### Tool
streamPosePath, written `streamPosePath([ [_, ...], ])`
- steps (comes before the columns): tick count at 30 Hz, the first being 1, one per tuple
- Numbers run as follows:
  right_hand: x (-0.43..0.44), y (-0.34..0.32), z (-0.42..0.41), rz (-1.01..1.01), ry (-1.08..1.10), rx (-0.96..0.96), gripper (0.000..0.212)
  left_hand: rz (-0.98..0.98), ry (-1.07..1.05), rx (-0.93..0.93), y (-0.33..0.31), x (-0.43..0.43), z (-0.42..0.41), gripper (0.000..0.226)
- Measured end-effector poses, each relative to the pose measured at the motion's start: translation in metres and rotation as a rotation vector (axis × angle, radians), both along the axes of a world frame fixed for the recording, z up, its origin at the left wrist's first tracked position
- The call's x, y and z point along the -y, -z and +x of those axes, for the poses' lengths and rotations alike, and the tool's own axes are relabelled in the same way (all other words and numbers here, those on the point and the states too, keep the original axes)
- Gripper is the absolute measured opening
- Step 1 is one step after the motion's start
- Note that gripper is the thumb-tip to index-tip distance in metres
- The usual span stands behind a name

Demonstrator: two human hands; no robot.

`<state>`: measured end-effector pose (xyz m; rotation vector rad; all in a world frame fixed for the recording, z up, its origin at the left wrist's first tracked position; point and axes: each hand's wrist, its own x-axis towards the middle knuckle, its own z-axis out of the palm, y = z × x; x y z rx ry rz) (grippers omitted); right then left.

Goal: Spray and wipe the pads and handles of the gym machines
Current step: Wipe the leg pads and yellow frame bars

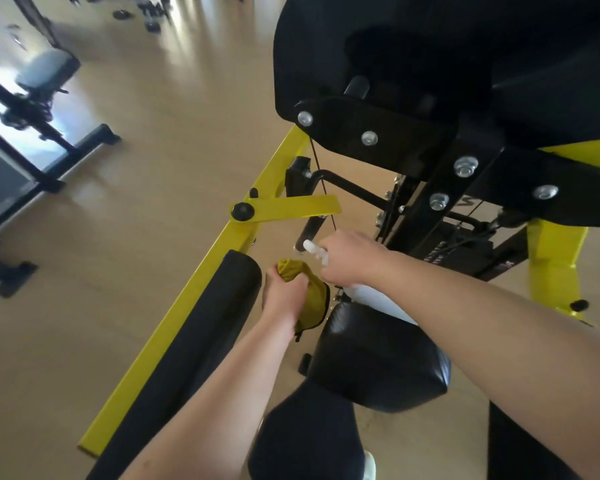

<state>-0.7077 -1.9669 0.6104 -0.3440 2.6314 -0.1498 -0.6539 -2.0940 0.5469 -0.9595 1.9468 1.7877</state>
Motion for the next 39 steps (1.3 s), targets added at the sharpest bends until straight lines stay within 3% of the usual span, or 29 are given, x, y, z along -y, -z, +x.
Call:
streamPosePath([
  [12,-0.006,0.000,-0.008,-0.040,0.017,-0.008,0.011,0.028,-0.057,-0.113,0.014,-0.001,-0.003,0.071],
  [16,-0.015,-0.004,-0.026,-0.084,0.093,-0.053,0.079,-0.012,-0.097,-0.264,0.022,-0.005,-0.011,0.060],
  [17,-0.017,-0.006,-0.031,-0.080,0.089,-0.057,0.088,-0.001,-0.113,-0.305,0.023,-0.007,-0.014,0.056],
  [24,-0.017,0.001,-0.053,0.050,-0.019,0.013,0.086,0.095,-0.046,-0.486,0.031,-0.019,-0.059,0.048],
  [29,-0.018,-0.005,-0.058,0.031,0.011,0.035,0.079,-0.093,0.109,-0.525,0.034,-0.037,-0.104,0.021],
  [31,-0.018,-0.002,-0.057,0.049,-0.010,0.042,0.083,-0.142,0.146,-0.572,0.037,-0.040,-0.115,0.029],
  [36,-0.021,0.007,-0.057,0.032,-0.019,0.025,0.084,-0.441,0.248,-0.332,0.071,-0.037,-0.130,0.011],
  [39,-0.024,0.008,-0.059,0.051,-0.041,0.010,0.082,-0.484,0.261,-0.203,0.087,-0.036,-0.135,0.022],
])
